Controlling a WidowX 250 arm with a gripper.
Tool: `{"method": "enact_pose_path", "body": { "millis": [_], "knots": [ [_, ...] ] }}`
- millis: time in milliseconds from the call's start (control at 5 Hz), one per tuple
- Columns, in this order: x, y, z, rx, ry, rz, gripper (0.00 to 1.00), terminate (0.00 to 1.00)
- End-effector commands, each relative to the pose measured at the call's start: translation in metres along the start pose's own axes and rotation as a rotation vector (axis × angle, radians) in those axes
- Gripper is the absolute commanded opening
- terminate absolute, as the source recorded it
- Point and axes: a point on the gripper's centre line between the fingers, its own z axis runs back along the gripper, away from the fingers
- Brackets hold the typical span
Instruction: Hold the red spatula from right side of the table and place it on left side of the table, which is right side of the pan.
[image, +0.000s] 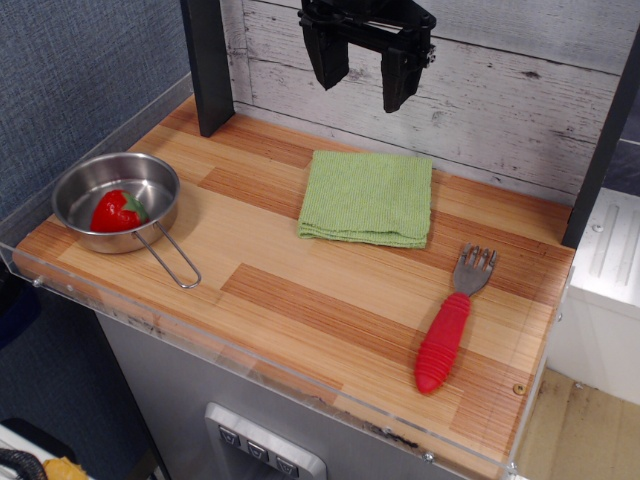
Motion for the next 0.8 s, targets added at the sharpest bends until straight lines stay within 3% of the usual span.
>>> {"method": "enact_pose_path", "body": {
  "millis": [0, 200, 400, 600],
  "knots": [
    [0.000, 0.000, 0.000, 0.000, 0.000, 0.000, 1.00, 0.00],
    [-0.001, -0.049, -0.008, -0.026, 0.000, -0.042, 1.00, 0.00],
    [-0.011, -0.083, -0.015, -0.021, 0.019, -0.079, 1.00, 0.00],
    [-0.024, -0.109, -0.021, -0.032, -0.002, -0.090, 1.00, 0.00]
  ]
}}
